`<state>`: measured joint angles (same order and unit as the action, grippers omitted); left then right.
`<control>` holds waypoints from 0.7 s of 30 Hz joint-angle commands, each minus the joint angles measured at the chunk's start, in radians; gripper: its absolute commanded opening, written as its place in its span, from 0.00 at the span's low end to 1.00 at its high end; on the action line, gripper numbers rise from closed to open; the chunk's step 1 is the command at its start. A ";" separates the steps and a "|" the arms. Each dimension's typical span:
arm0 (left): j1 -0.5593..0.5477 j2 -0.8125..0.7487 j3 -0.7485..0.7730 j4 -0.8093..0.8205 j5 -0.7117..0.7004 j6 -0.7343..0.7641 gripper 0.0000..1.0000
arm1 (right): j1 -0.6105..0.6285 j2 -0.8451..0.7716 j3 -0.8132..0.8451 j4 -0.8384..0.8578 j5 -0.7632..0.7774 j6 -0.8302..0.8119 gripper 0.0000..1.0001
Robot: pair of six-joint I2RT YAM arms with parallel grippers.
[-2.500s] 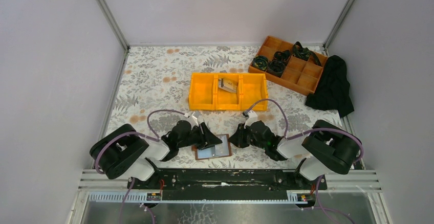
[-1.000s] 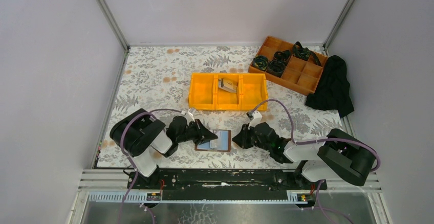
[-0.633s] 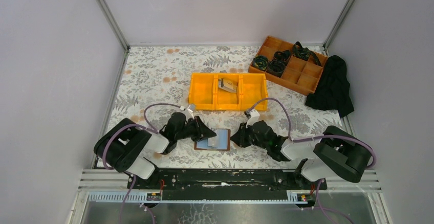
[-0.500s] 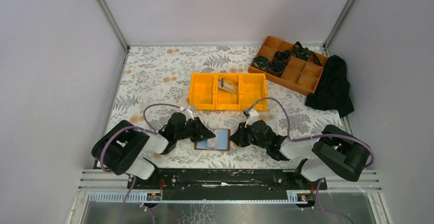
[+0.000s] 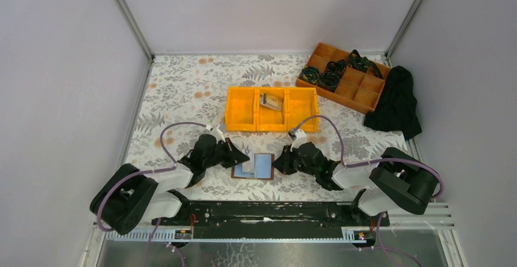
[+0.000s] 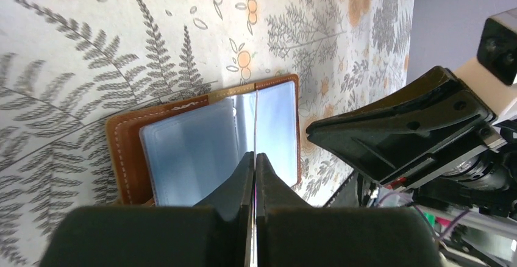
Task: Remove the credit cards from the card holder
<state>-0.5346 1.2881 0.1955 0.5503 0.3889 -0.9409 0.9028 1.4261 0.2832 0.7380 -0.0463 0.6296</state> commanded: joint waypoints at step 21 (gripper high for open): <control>0.045 -0.465 -0.103 0.159 -0.046 -0.098 0.00 | 0.011 0.017 -0.155 0.731 -0.194 0.090 0.53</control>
<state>-0.5007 0.8650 0.1242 0.5190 0.3161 -0.9749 0.9043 1.4197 0.1440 1.1481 -0.1345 0.6827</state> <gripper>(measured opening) 0.012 0.537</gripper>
